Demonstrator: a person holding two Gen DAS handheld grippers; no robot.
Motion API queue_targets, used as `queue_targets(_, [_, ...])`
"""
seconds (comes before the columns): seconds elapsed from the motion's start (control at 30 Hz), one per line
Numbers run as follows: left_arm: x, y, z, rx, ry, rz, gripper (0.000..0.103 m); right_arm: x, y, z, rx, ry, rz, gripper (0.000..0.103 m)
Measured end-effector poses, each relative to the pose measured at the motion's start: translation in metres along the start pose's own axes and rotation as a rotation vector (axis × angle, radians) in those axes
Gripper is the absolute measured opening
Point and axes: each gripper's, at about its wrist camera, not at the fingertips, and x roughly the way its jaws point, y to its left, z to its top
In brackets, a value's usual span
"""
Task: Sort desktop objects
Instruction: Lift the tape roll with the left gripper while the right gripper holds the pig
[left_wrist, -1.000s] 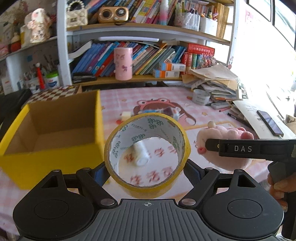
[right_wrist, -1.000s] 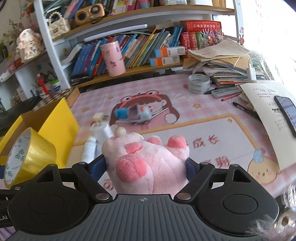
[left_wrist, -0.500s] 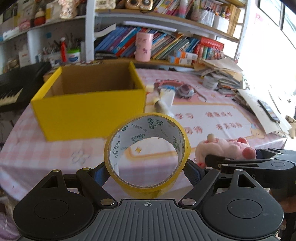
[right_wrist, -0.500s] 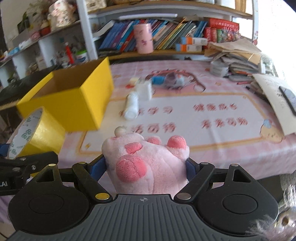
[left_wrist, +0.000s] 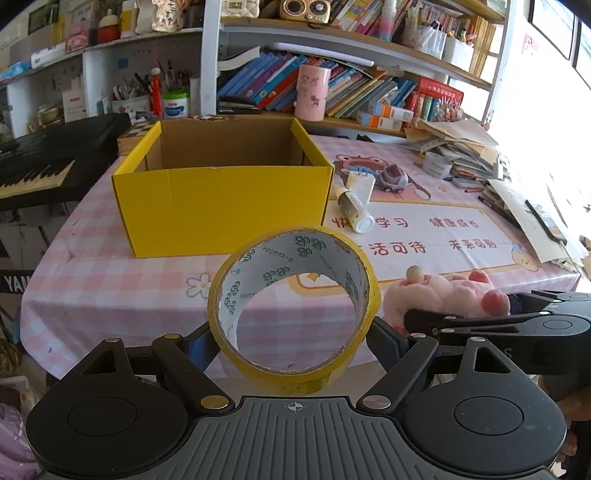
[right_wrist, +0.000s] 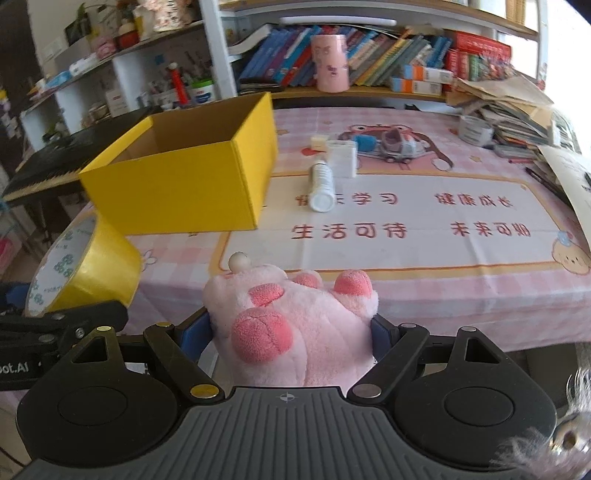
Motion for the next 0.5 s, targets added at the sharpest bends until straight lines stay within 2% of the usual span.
queue_targets(0.5, [-0.005,0.022,-0.006,-0.055,-0.004,0.008,0.085,0.004,0.025,0.000,-0.065,0.011,0.029,0.081])
